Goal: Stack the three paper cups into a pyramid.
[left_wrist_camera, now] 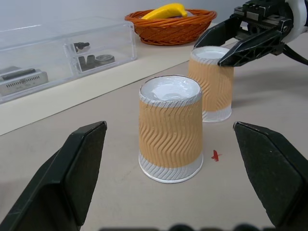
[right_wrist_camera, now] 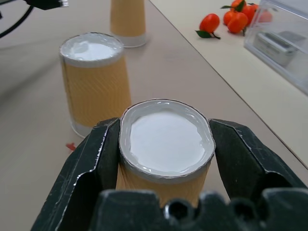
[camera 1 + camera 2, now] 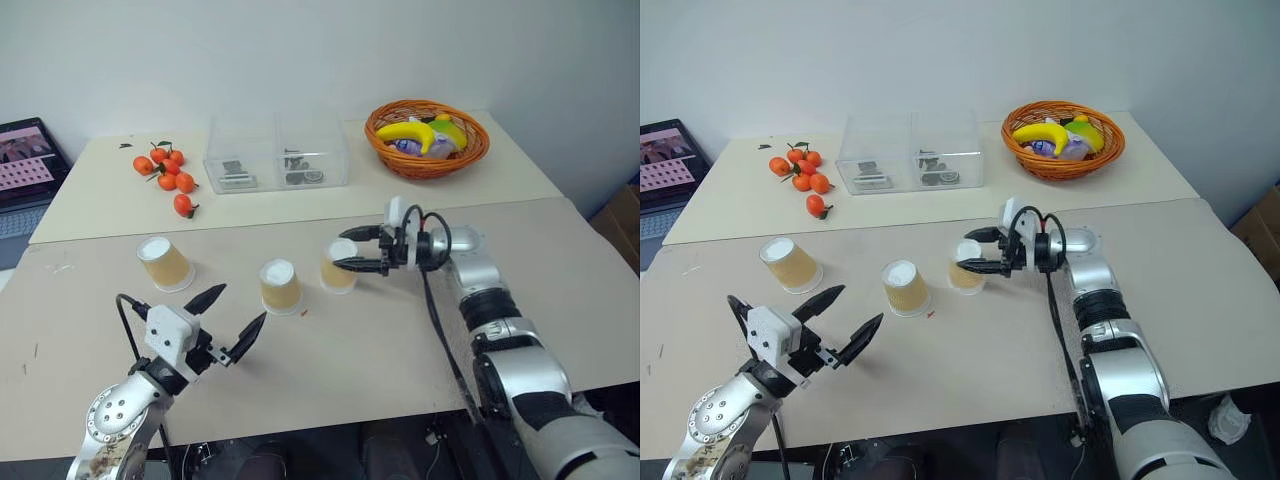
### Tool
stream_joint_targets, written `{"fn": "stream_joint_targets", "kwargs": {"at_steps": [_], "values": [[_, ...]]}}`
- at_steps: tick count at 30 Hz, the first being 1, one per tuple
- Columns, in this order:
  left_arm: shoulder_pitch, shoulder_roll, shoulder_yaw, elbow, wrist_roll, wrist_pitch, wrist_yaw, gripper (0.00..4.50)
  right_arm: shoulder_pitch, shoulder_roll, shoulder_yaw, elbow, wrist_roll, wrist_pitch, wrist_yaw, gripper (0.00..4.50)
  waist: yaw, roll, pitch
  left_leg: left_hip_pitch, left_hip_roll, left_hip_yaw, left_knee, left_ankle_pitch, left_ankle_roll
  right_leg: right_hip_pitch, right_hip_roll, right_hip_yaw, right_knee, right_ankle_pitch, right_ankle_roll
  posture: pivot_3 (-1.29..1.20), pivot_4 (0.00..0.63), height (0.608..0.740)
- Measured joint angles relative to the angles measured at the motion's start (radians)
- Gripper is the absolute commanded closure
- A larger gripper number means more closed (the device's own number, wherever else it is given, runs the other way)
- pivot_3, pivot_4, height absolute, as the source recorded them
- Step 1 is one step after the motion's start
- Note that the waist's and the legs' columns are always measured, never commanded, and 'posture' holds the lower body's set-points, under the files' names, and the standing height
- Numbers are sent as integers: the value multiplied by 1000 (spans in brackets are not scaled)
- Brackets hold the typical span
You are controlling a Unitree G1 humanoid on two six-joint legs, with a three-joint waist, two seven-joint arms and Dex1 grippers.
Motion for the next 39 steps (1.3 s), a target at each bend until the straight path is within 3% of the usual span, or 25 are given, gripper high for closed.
{"fn": "stream_joint_targets", "kwargs": {"at_steps": [8, 20, 22, 25, 29, 39], "values": [[0, 1, 1, 1, 0, 0, -3, 0, 91, -15, 54, -187, 37, 88, 26, 1836, 5, 0, 0, 0, 0, 0, 0, 0, 0, 0, 0, 0, 0, 0, 0, 0, 150, 728], [-10, 1, 1, 2, 0, 0, -4, 0, 90, 20, 84, -187, 55, 98, -8, 1836, -2, -1, -1, 2, 0, 0, 0, 0, 0, 1, 0, 0, 0, 0, 0, 0, 150, 728], [-13, 0, 0, 3, 1, 0, -3, 0, 72, 36, 83, -144, 55, 76, -25, 857, -3, -1, -1, 3, 1, 0, 0, 0, 0, 2, 1, 0, 0, 1, -1, 0, 150, 728], [-12, 0, 0, 3, 2, -1, -3, 0, 63, 40, 92, -91, 48, 69, -34, 119, 1, -1, -1, 3, 1, 0, 0, 0, 0, 2, 1, 0, 0, 1, -1, 0, 150, 728], [-10, -1, 0, 3, 3, -2, -3, 0, 62, 25, 101, -46, 24, 71, -45, 119, 6, -1, 0, -1, 1, 0, 0, 0, 0, -1, 1, 0, -1, 1, -1, 0, 150, 728], [-18, -2, 0, 19, 2, -3, -5, 0, 61, -103, 78, -78, 93, 217, 83, 119, 18, -1, 0, 0, 1, 0, 0, 0, 0, 0, 1, 0, -1, 1, -1, 0, 150, 728]]}}
